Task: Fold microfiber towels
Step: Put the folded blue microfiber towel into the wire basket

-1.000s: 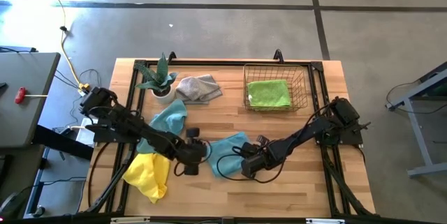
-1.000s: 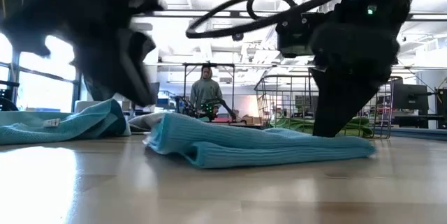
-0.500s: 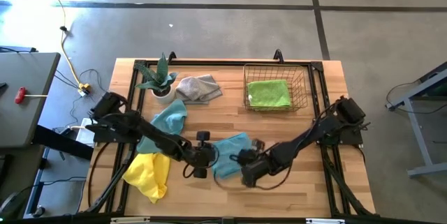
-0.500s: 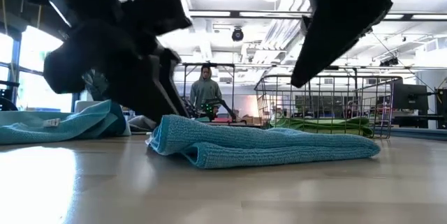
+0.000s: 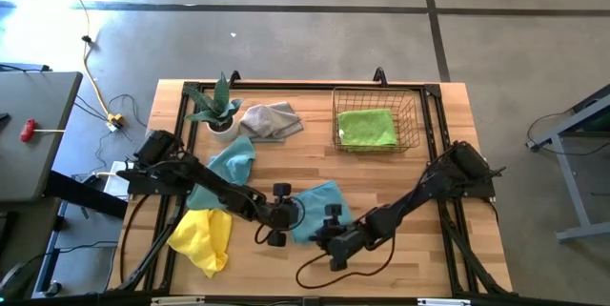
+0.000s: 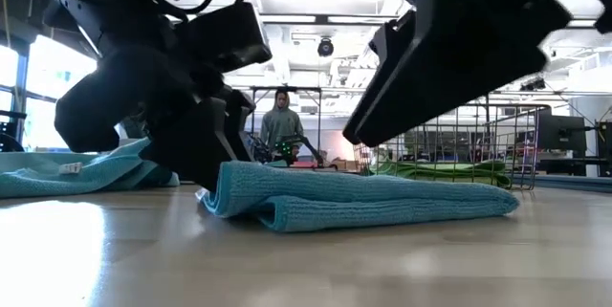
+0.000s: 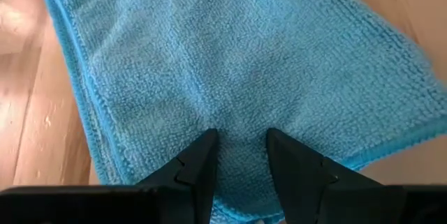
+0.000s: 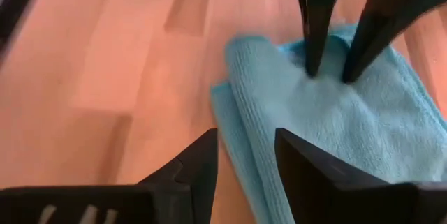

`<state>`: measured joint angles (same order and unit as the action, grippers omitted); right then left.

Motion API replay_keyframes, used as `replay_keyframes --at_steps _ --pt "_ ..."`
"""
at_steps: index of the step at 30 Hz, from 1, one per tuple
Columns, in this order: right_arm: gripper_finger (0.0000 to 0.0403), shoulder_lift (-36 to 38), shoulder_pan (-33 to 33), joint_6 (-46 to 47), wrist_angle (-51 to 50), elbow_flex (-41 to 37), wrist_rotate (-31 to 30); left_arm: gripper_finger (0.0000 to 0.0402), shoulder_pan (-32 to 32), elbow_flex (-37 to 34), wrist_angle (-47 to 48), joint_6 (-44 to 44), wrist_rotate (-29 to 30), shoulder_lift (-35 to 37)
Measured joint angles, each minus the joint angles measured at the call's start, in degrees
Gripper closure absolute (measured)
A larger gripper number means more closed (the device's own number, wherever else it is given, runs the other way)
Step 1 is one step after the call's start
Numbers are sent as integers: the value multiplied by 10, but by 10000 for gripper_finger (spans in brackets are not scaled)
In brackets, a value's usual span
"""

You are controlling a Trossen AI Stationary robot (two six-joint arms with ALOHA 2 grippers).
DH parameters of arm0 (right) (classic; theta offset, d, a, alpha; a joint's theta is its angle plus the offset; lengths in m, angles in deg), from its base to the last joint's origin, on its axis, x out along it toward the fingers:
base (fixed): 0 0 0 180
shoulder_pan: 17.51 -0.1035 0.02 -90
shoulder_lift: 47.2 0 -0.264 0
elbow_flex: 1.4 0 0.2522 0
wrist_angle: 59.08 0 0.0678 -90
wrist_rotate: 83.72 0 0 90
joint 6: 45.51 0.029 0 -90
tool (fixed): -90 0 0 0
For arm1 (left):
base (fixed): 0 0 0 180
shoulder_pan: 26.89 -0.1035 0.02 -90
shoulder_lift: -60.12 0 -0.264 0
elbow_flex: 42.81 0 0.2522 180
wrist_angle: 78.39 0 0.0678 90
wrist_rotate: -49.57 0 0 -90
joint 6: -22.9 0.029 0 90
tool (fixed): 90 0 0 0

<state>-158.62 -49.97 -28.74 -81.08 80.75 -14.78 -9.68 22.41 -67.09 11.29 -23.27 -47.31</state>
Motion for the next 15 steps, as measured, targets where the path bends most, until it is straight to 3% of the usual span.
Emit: replay_keyframes --at_steps 8,15 --pt "199 -3 -1 4 15 0 -10 284 2 -1 -21 -2 -30 -1" --pt "176 -43 -25 -140 55 0 -10 284 2 -1 -42 -3 -88 -1"
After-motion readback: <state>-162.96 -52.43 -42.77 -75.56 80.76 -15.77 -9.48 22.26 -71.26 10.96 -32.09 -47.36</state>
